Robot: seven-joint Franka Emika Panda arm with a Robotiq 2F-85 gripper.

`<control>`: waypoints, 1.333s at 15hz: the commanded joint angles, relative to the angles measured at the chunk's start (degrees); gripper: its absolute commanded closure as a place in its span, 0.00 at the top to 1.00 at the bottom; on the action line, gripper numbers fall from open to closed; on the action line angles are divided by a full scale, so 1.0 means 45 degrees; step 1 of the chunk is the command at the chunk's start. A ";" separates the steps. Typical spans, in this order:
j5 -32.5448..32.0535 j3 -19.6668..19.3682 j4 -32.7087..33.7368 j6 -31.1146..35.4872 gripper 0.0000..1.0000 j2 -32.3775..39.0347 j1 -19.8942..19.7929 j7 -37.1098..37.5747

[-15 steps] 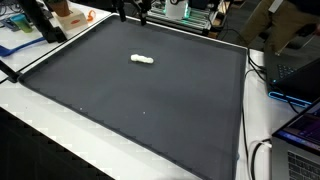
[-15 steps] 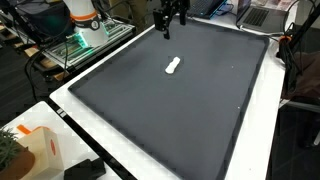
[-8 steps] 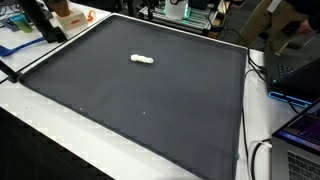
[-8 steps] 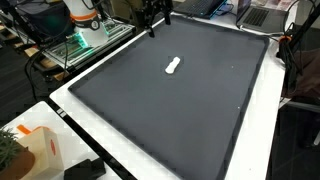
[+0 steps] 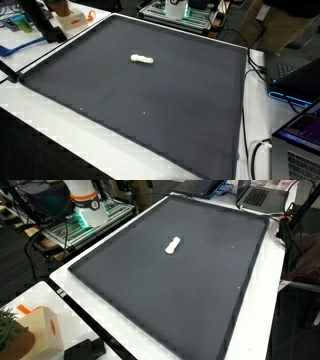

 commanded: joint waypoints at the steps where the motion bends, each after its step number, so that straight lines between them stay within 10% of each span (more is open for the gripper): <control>1: -0.0086 -0.0093 0.0018 -0.0047 1.00 -0.0031 0.0086 0.0050; 20: 0.4053 -0.0555 0.1319 -0.2648 1.00 -0.1060 0.2175 -0.0961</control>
